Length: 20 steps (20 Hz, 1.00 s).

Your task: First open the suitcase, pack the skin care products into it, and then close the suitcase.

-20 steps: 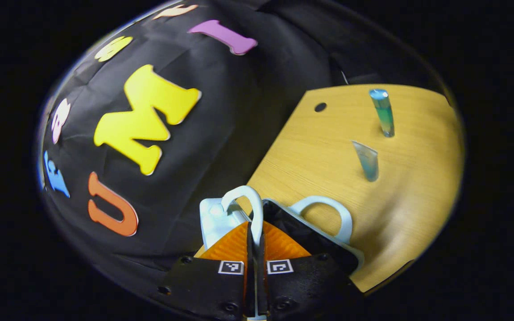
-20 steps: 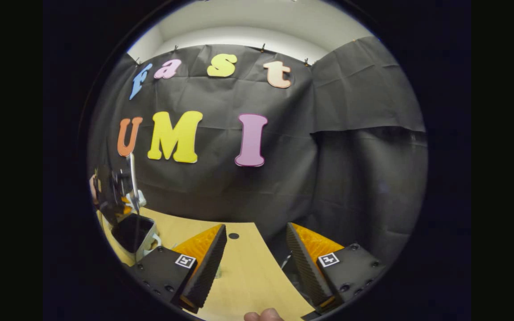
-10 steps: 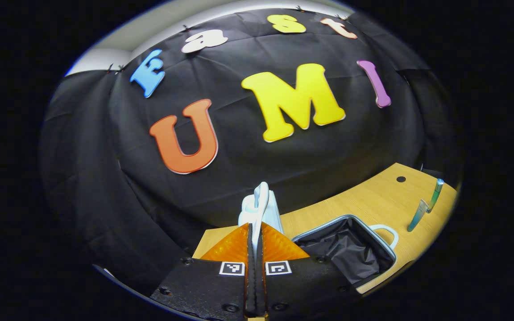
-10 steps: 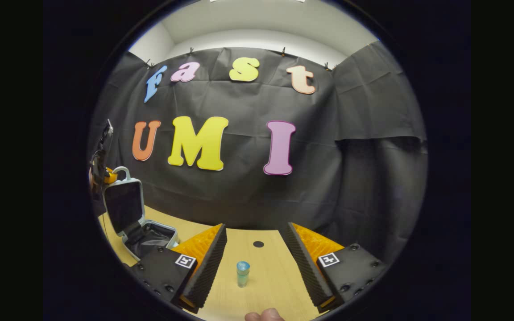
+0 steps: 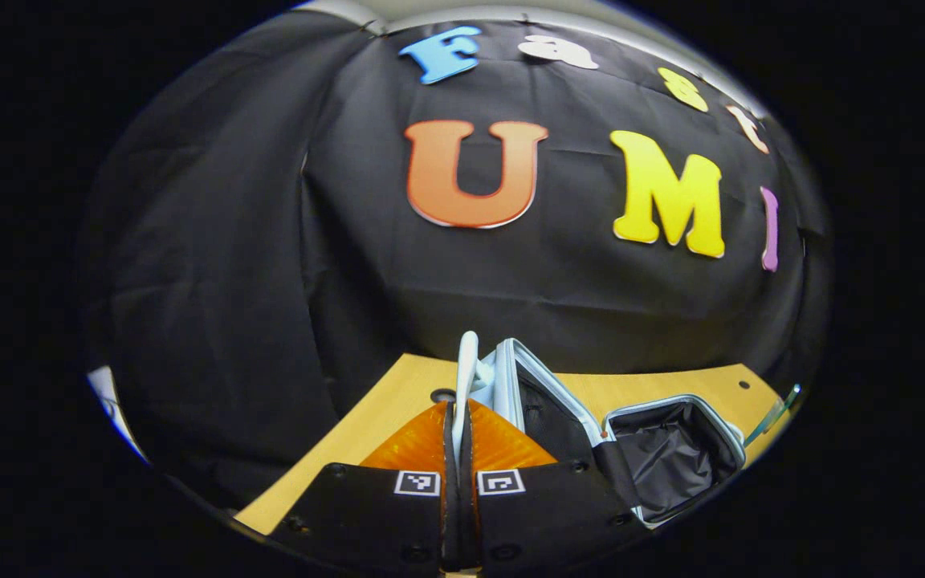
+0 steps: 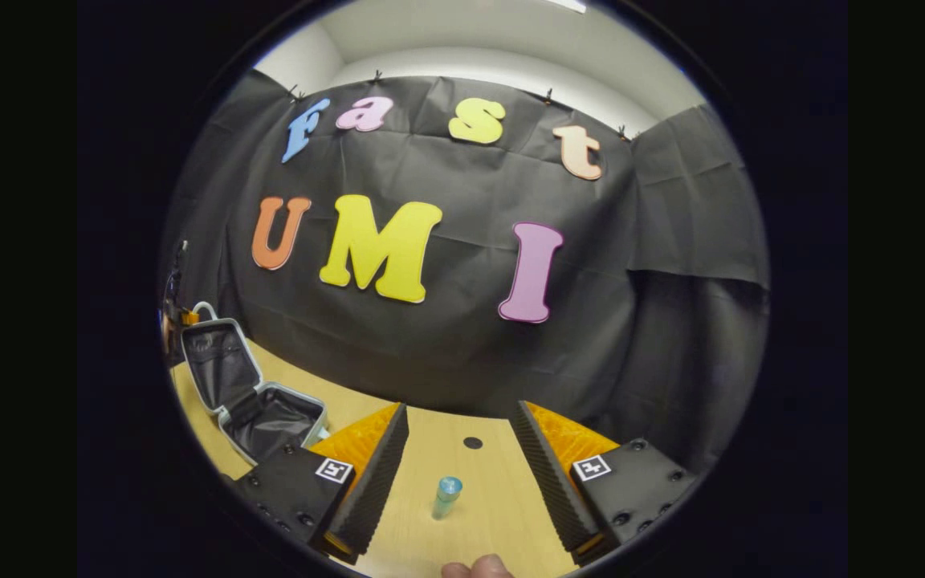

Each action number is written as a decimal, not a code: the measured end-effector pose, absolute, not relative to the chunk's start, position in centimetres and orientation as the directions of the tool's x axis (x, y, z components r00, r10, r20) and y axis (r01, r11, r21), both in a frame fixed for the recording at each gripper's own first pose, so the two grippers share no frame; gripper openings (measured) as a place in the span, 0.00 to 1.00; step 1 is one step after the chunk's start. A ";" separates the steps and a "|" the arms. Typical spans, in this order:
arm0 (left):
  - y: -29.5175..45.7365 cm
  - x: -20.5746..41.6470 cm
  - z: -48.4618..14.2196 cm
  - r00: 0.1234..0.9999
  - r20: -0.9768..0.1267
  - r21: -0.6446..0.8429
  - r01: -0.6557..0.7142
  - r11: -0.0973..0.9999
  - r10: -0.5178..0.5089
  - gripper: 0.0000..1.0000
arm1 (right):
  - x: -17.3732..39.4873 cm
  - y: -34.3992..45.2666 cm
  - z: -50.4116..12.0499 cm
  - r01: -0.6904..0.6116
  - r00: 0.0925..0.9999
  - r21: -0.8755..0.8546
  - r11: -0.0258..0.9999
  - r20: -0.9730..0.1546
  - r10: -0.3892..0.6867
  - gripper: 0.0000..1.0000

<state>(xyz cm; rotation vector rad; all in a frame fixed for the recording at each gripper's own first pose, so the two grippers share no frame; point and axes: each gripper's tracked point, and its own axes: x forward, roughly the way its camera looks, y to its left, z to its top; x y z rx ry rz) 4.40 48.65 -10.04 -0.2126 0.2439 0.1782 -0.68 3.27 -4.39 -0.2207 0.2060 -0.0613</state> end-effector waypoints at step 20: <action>53.4 2.7 -23.9 0.907 -0.414 -0.425 -0.270 0.864 0.079 0.38 | 3.0 -0.6 -5.5 0.138 0.940 -0.272 0.952 -0.268 -0.213 0.83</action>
